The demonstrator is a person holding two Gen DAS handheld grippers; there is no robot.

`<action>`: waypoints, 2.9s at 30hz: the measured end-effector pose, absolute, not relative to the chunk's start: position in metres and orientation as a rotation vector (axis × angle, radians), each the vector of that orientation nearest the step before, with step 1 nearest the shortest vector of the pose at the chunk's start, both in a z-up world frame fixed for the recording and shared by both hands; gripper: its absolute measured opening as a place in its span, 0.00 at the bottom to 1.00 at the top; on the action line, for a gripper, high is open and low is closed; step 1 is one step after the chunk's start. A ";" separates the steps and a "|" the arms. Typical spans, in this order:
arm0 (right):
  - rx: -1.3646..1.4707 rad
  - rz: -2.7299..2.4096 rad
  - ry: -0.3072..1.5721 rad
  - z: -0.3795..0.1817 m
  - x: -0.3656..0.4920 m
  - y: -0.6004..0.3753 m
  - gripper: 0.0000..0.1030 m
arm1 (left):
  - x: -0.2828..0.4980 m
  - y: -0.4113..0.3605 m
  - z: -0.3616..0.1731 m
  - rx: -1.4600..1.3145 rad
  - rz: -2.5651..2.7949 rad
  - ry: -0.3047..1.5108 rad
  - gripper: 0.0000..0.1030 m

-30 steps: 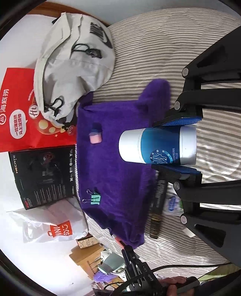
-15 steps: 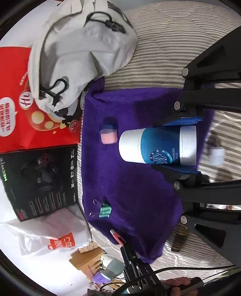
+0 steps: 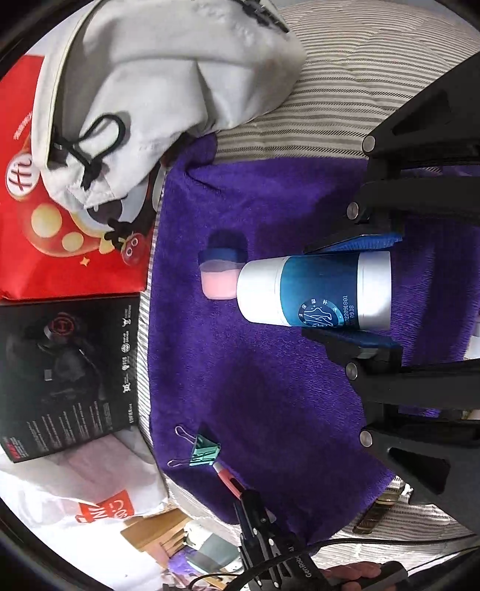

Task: Organize rigid objects
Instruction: 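Lay the marker on the towel with the left tool while the right tool stands the bottle there, then open both tools and pull them back from the towel, then grasp the black Grand Reserve tube with the left tool while the right tool grasps the white USB cylinder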

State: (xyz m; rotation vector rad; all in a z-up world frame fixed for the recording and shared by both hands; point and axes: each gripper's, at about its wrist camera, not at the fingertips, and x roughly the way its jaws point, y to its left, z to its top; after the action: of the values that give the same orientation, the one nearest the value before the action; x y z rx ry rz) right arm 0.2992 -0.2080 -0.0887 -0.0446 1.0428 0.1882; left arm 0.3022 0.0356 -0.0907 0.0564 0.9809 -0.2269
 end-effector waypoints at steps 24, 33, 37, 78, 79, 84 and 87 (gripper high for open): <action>-0.097 0.231 1.070 -0.095 0.293 -0.196 0.57 | 0.290 0.027 -0.100 0.120 -0.224 1.006 0.35; -0.025 0.212 1.058 -0.078 0.271 -0.210 0.57 | 0.264 0.028 -0.079 0.087 -0.217 0.990 0.59; -0.010 0.199 1.009 -0.054 0.248 -0.217 0.65 | 0.236 0.029 -0.057 0.109 -0.221 0.935 0.75; 0.174 0.065 1.052 -0.079 0.127 -0.259 0.98 | 0.160 0.007 -0.097 0.342 -0.464 0.951 0.26; 0.179 0.068 1.050 -0.079 0.128 -0.260 0.98 | 0.163 0.007 -0.097 0.336 -0.462 0.952 0.27; 0.180 0.066 1.042 -0.082 0.139 -0.256 0.98 | 0.170 0.001 -0.098 0.331 -0.466 0.953 0.25; 0.207 0.083 1.023 -0.084 0.149 -0.254 0.97 | 0.169 -0.003 -0.098 0.339 -0.456 0.949 0.24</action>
State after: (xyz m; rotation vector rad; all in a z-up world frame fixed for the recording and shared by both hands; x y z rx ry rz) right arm 0.1486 -0.2542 -0.0840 0.2068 1.0228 0.0829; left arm 0.1688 -0.0026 -0.0982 0.3394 0.9494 -0.4560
